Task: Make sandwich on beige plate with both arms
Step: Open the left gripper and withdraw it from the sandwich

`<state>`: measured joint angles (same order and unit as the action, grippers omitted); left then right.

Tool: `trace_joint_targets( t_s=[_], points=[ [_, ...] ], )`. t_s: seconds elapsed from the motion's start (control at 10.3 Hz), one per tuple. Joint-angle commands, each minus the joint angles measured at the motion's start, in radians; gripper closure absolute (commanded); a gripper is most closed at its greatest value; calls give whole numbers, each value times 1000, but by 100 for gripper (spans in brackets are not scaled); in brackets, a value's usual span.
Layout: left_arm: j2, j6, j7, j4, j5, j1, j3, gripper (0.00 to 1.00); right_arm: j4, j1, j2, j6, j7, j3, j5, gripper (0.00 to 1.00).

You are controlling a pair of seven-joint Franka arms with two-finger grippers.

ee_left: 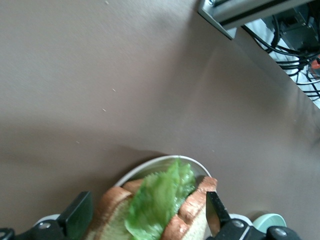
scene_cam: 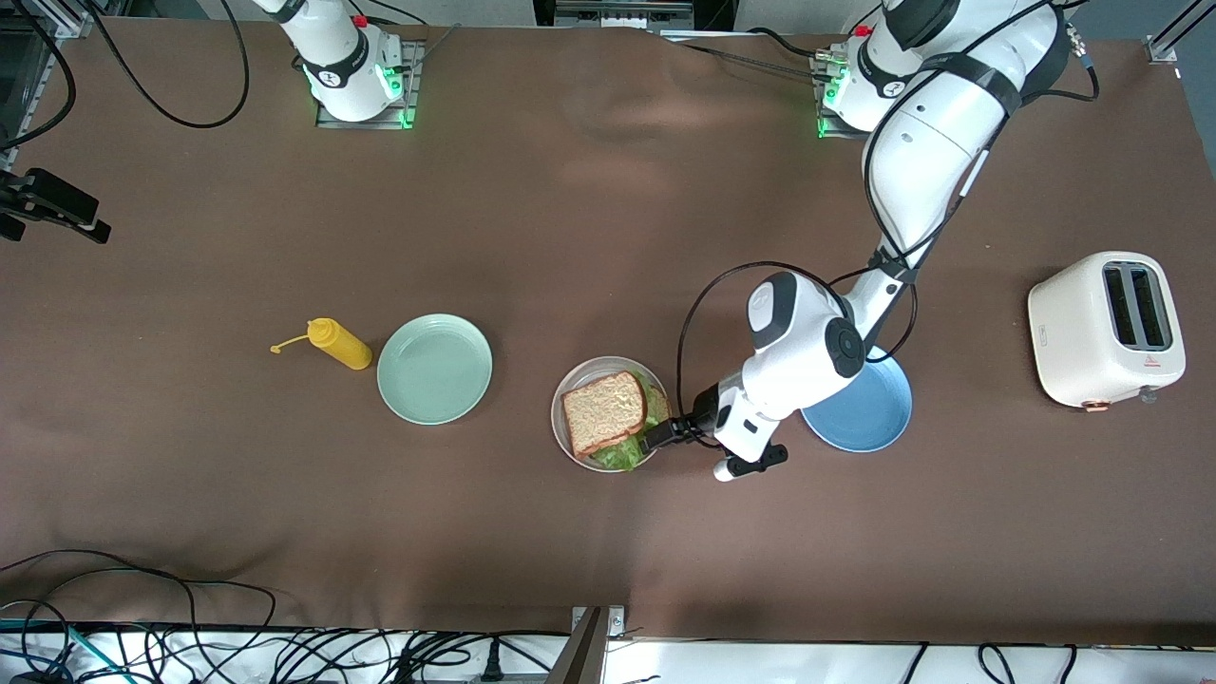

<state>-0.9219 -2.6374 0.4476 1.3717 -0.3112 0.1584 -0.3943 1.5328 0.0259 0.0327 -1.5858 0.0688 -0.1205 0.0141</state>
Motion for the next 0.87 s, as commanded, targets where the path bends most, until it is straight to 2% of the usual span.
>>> trace_joint_targets(
  t_s=[0.0,0.19,0.29,0.48,0.77],
  points=[
    [72,145,-17,-6,33,-10,60,0,-10,-6,-10,18,14,-1,14,0],
    [147,293,-18,7,53,-58,77,0,-11,-6,-10,18,14,1,14,0],
    [190,377,-15,7,117,-83,77,0,-11,-6,-10,18,14,-1,14,0],
    [268,521,-18,7,155,-144,77,0,-11,-6,-10,18,14,-1,14,0],
    [357,678,-20,7,222,-212,75,0,-11,-7,-10,17,13,-25,14,0]
  ],
)
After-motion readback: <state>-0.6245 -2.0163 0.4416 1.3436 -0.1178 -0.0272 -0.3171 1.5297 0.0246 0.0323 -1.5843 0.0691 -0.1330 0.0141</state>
